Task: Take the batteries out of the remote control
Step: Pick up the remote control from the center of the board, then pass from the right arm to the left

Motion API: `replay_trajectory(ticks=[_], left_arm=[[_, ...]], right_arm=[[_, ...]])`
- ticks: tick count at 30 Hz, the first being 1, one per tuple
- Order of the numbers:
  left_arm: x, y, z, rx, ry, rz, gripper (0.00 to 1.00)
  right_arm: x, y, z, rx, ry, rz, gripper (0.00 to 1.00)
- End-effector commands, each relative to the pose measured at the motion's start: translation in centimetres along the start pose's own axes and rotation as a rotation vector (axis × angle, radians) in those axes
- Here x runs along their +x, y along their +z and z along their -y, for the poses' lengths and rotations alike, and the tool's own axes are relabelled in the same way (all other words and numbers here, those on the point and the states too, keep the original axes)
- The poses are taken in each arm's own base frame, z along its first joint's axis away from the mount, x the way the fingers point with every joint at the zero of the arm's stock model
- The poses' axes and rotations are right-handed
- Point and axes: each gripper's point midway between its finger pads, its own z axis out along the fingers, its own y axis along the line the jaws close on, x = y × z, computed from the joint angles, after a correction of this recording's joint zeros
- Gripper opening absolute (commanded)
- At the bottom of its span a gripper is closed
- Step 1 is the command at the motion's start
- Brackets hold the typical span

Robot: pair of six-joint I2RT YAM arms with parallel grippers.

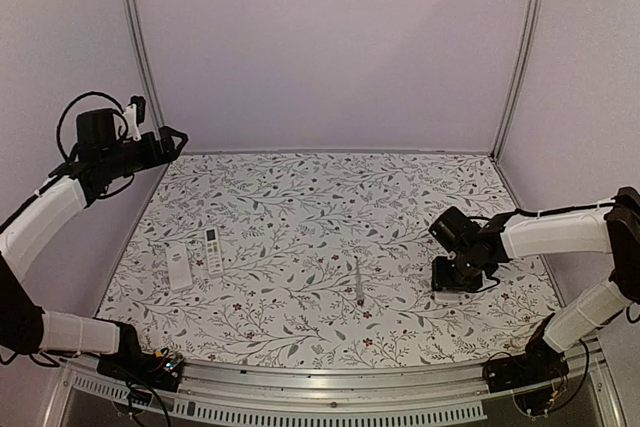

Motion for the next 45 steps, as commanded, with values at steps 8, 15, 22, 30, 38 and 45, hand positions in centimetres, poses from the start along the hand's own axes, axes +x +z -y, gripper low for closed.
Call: replay_trajectory(ticks=[8,15,22,30,38,45], left_arm=[[8.3,3.9,7.8,0.242,0.013,-0.246,1.0],[13.6,4.2,14.8,0.508,0.008,-0.392,1.0],[18.5,3.4,20.0,0.682,0.024,-0.53,1.0],[21.3,2.4,23.2,0.809,0.024,-0.613,1.0],[22.7,2.6,23.8,0.86,-0.052,-0.687,0.96],[23.4,2.6,23.8,0.866,-0.09,-0.726,0.92]], right_arm=[[-1.8,-2.6,-3.7,-0.204,-0.182,0.073,0.45],[-2.7,-4.4,-7.5,-0.315,-0.312,0.114,0.44],[-3.5,-6.6,-12.5,-0.398,-0.476,0.159,0.44],[-2.7,-8.9,-19.1,-0.523,-0.654,0.181,0.44],[-1.7,-10.3,-23.4,-0.598,-0.771,0.201,0.45],[-1.5,-11.5,-26.2,-0.638,-0.838,0.23,0.44]])
